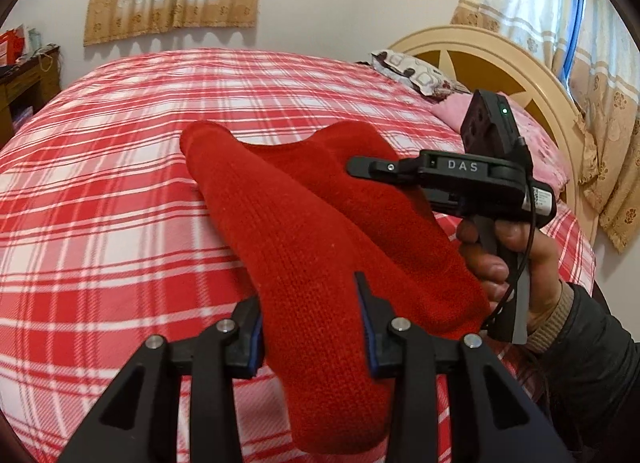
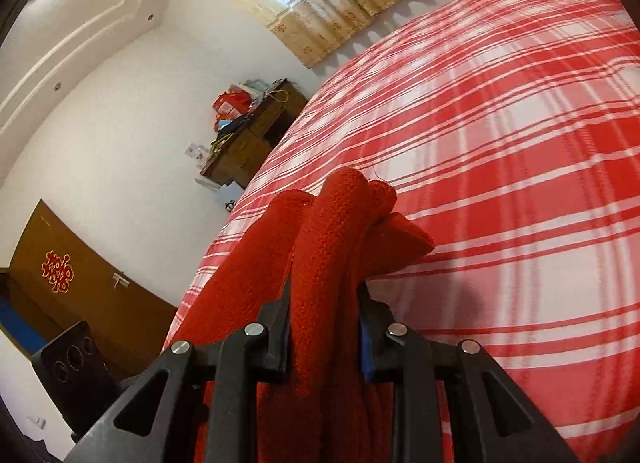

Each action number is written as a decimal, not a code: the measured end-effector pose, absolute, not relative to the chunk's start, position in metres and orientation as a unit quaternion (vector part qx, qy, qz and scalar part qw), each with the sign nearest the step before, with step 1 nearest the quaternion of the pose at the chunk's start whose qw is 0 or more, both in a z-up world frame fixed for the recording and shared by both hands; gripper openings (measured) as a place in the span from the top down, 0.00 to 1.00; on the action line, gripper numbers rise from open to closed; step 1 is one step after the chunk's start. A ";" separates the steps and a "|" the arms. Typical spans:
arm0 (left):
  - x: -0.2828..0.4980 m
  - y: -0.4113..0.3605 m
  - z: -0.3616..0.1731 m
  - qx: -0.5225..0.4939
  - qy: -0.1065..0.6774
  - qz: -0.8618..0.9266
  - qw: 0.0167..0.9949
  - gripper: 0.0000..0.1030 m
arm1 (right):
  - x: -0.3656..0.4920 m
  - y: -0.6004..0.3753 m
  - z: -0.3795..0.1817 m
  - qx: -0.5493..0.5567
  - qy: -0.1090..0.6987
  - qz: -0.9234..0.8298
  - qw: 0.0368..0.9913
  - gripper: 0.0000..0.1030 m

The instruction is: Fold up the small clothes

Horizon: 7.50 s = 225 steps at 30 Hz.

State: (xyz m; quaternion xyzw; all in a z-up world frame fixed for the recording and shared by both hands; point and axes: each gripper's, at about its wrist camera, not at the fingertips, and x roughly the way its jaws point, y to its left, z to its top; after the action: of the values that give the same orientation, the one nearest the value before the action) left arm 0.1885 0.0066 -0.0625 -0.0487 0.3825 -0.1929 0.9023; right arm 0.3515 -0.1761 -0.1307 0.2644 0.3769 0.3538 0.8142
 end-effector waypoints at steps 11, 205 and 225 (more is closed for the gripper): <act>0.166 0.053 -0.061 -0.069 0.370 -0.159 0.913 0.63 | 0.345 -0.110 -0.121 0.245 0.384 0.385 0.803 0.75; 0.059 0.208 -0.042 -0.092 0.256 0.080 0.959 0.00 | 0.123 0.026 -0.040 -0.003 0.208 0.319 0.925 0.32; 0.059 0.218 -0.041 -0.097 0.257 0.107 0.955 0.00 | 0.111 0.029 -0.038 -0.019 0.195 0.329 0.924 0.32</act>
State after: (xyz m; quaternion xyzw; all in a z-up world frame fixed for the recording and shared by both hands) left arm 0.0593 0.2178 -0.0408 -0.0975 0.2575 0.1072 0.9554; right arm 0.1112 0.0287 -0.0381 -0.0187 0.1946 0.3291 0.9238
